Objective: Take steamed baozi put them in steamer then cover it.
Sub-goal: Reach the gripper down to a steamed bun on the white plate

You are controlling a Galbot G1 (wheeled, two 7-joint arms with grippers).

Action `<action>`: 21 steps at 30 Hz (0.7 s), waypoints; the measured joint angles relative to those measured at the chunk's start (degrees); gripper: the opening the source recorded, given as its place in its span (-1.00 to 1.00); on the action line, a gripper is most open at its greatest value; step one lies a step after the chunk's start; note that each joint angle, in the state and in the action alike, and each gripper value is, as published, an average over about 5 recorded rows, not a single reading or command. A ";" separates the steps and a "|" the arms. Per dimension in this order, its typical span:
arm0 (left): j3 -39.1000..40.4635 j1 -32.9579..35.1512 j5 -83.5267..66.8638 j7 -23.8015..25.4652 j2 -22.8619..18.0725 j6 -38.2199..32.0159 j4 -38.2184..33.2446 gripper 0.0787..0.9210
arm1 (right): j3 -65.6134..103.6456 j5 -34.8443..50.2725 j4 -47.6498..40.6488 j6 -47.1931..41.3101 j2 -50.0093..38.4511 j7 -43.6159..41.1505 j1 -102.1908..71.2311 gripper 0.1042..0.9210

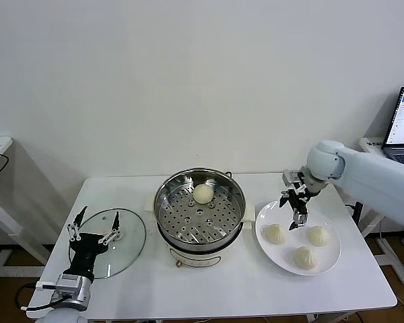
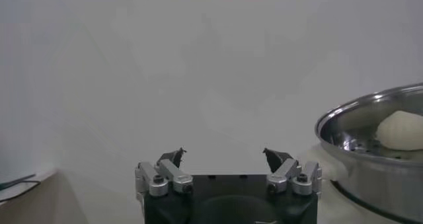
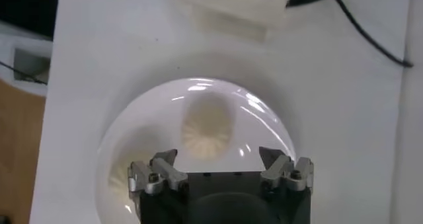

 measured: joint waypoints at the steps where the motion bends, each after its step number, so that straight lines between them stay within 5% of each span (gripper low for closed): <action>1: 0.02 -0.02 0.01 0.00 -0.02 0.02 0.04 0.77 | 0.52 -0.20 -0.25 -0.22 0.05 0.20 -0.81 0.76; 21: 0.21 0.17 0.38 -0.02 0.00 -0.03 0.57 0.77 | 7.63 -4.29 -3.78 -1.37 2.69 3.78 -11.32 0.76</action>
